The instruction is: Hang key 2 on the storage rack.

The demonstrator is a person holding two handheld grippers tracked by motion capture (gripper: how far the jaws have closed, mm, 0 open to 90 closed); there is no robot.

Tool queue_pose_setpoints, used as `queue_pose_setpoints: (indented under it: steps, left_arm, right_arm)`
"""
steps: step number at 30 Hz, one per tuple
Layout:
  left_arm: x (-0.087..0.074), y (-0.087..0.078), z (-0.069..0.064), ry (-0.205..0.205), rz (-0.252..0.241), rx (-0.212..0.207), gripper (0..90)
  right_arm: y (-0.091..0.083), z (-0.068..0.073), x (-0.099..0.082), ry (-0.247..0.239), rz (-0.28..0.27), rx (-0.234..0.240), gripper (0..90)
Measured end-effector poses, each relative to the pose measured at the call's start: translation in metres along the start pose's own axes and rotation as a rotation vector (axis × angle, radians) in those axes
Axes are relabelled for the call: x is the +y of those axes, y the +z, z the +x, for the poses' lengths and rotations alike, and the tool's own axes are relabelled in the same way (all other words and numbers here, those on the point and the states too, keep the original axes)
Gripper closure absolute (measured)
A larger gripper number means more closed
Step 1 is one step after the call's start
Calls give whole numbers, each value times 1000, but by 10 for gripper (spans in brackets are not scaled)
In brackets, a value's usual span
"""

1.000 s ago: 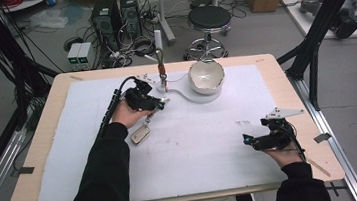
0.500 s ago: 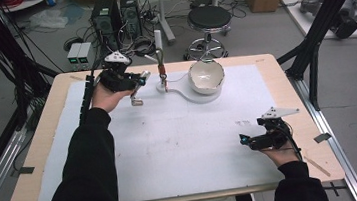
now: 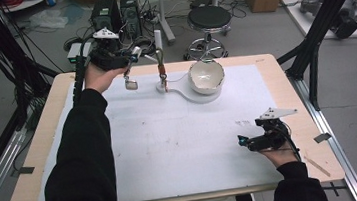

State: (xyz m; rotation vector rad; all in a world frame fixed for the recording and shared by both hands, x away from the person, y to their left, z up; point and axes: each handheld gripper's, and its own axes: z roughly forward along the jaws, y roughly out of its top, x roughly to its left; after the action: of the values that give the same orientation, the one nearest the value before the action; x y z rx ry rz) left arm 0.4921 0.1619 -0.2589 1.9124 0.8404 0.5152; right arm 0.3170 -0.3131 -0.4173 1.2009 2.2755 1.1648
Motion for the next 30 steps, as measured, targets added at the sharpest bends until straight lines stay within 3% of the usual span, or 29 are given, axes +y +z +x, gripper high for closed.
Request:
queue_pose_setpoints:
  steps: [10,14,18,20,24,27,30]
  left_arm:
    - [15,10,21,-34,-33,63,744]
    - [20,22,24,-26,-41,105,744]
    - [24,33,29,-39,-75,118,744]
    - [26,40,32,-36,-43,126,744]
    - [35,47,36,-49,-72,118,744]
    - [44,52,37,-39,-57,115,744]
    - [51,54,38,-56,-95,99,744]
  right_arm:
    - [1,0,0,-1,4,2,6]
    - [2,0,1,-3,3,4,6]
    - [2,0,1,-8,6,8,6]
    - [2,0,0,-8,10,6,6]
    - [0,-2,-1,-1,7,-1,6]
    - [-1,-3,-1,-3,3,-7,6]
    - [-1,-1,-2,-3,12,-3,6]
